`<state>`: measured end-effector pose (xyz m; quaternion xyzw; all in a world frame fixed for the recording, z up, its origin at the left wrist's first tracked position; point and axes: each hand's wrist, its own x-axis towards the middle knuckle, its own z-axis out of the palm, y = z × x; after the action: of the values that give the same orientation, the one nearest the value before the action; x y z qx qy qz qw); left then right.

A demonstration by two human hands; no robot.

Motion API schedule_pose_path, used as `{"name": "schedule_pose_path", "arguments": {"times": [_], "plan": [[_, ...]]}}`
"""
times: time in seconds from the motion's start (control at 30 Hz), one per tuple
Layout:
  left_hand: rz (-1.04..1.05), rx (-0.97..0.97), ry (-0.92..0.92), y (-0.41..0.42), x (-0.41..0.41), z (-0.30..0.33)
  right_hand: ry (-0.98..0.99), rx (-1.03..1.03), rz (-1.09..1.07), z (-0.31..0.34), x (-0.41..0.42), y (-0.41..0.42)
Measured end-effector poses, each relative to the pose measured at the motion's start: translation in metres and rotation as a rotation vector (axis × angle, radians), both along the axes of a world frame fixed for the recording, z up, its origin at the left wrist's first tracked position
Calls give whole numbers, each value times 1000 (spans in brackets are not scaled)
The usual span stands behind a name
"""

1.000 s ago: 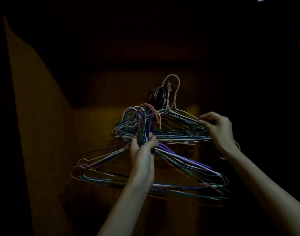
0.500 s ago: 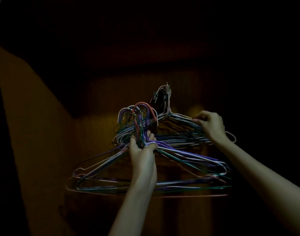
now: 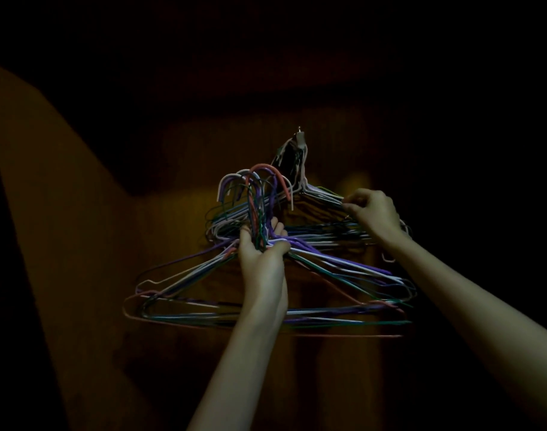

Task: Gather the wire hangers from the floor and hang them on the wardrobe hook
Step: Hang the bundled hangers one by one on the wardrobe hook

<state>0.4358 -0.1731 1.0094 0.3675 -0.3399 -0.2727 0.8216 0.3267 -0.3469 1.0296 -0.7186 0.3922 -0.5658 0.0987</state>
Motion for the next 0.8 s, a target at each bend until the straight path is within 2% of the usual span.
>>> {"name": "schedule_pose_path", "arguments": {"times": [0.2, 0.3, 0.4, 0.5, 0.67, 0.8], "plan": [[1, -7, 26, 0, -3, -7, 12, -66, 6, -1, -6, 16], [18, -12, 21, -2, -9, -10, 13, -64, 168, -5, -4, 40], [18, -19, 24, -3, -14, -13, 83, -14, 369, -13, 0, 67], [45, -55, 62, -5, -17, -19, 165, 71, 476, -28, 3, 86], [74, -78, 81, -5, -18, -26, 228, 109, 477, -42, 4, 95], [88, -68, 30, -2, -18, -29, 186, 106, 435, -43, 5, 98]]}}
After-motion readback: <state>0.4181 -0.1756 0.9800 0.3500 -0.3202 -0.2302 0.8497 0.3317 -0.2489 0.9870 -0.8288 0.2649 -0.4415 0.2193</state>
